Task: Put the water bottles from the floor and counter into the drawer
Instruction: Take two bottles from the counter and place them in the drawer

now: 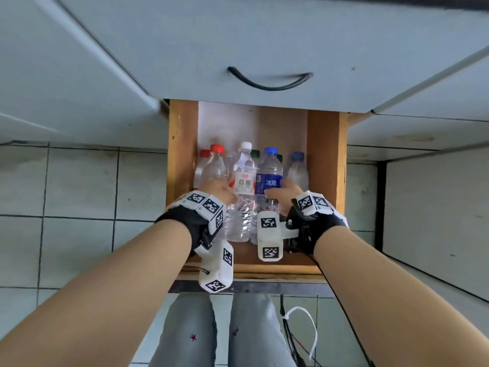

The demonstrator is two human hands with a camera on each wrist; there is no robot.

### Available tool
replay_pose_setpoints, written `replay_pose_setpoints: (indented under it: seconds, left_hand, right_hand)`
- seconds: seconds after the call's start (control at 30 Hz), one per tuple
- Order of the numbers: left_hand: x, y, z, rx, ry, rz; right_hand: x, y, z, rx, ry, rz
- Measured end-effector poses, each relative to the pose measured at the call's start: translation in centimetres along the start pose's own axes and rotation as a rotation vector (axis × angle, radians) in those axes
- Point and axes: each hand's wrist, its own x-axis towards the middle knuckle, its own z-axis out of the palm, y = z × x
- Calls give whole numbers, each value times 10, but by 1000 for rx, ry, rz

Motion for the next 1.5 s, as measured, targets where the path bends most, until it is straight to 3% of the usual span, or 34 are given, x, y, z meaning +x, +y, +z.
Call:
replay_pose_setpoints:
  seconds: [0.07, 0.2, 0.33, 0.43, 0.53, 0.6, 0.7, 0.77, 0.8, 0.93, 1.13, 1.4, 1.5]
  left_hand:
    - [-24, 3, -16, -187, 3, 3]
    - [-84, 20, -68, -457, 27, 0]
    - [-150, 47, -137, -542, -31, 122]
    - [-198, 60, -191, -635, 102, 205]
    - [-227, 62, -246, -706, 220, 233]
    - [-238, 56, -277, -837, 323, 216]
    - [-242, 44, -312, -1007, 589, 247]
    - [-240, 43, -332, -997, 716, 347]
    - [-240, 46, -338, -971, 707, 417]
    - [-235, 63, -353, -871, 634, 556]
    - [-223, 76, -358, -886, 721, 623]
    - [-225, 81, -353, -881, 799, 691]
    - [-238, 80, -337, -933, 784, 755]
  right_hand:
    - [-27, -20, -6, 41, -17, -42]
    - [-95, -70, -15, 161, -189, -96]
    - [-166, -141, -18, 153, -356, -290]
    - [-225, -206, -21, 141, -465, -444]
    - [-262, -267, -25, 188, -329, -615]
    - [-275, -297, -25, 343, -113, -701]
    - [-270, -325, -24, 544, 325, -737]
    - [-263, -344, -27, 544, 487, -767]
    - [-261, -355, -29, 537, 529, -795]
    - [-254, -391, -39, 515, 528, -843]
    - [-253, -406, -42, 387, 498, -898]
    - [-259, -389, -40, 442, 552, -864]
    - [-271, -361, -45, 477, 432, -920]
